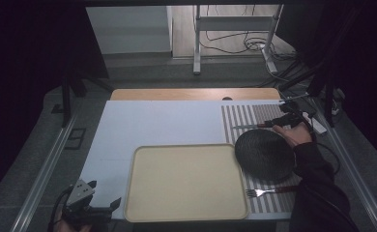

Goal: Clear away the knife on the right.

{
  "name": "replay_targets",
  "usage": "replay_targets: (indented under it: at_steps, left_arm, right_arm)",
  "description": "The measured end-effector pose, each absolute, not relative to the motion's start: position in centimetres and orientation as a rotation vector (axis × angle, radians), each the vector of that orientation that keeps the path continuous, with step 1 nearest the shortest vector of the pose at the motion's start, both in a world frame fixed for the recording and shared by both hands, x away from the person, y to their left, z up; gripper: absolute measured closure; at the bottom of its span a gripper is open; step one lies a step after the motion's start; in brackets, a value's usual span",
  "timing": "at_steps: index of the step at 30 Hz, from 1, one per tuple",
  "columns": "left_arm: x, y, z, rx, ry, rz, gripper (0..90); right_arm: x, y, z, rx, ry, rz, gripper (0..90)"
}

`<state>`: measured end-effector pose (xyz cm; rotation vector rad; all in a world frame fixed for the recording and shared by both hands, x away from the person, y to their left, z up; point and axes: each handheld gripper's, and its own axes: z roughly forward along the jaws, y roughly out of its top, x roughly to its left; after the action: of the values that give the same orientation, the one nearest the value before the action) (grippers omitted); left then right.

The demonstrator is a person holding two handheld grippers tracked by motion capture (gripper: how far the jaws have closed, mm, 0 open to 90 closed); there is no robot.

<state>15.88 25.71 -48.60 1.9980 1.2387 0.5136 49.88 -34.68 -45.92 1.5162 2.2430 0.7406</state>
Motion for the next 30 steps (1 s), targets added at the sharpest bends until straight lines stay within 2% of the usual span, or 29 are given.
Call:
replay_targets:
  at_steps: [6,7,8,11,12,13,16,20,21,30]
  left_arm:
    - [15.9,25.7,-48.6,1.997,1.24,0.513,0.0]
    - [15.9,25.7,-48.6,1.998,1.239,0.513,0.0]
    - [15.9,25.7,-48.6,1.998,1.239,0.513,0.0]
    - [15.9,25.7,-48.6,2.0,1.24,0.513,0.0]
    - [15.9,25.7,-48.6,2.0,1.24,0.513,0.0]
    - [15.9,25.7,-48.6,2.003,1.239,0.514,0.0]
    - [15.9,25.6,-48.6,2.006,1.238,0.516,0.0]
    - [15.9,25.6,-48.6,2.009,1.239,0.515,0.0]
    - [15.9,25.6,-48.6,2.01,1.238,0.515,0.0]
    - [16.0,25.5,-48.6,2.019,1.241,0.519,0.0]
  right_arm:
    - [50.9,-35.2,-46.2,1.545,2.238,0.731,22.7]
    - [51.3,-35.4,-46.3,1.551,2.244,0.732,29.0]
    - [51.3,-35.4,-46.3,1.551,2.244,0.732,29.0]
    - [52.0,-36.0,-46.4,1.562,2.237,0.748,41.2]
    - [52.0,-36.0,-46.4,1.562,2.237,0.748,41.2]
    - [52.3,-36.2,-46.5,1.558,2.244,0.751,48.5]
    - [52.7,-36.5,-46.7,1.547,2.254,0.715,62.1]
    - [53.2,-36.9,-47.2,1.502,2.264,0.683,87.0]
    - [53.4,-37.0,-47.3,1.496,2.26,0.668,90.0]
    - [54.9,-37.0,-48.9,1.517,2.235,0.544,90.0]
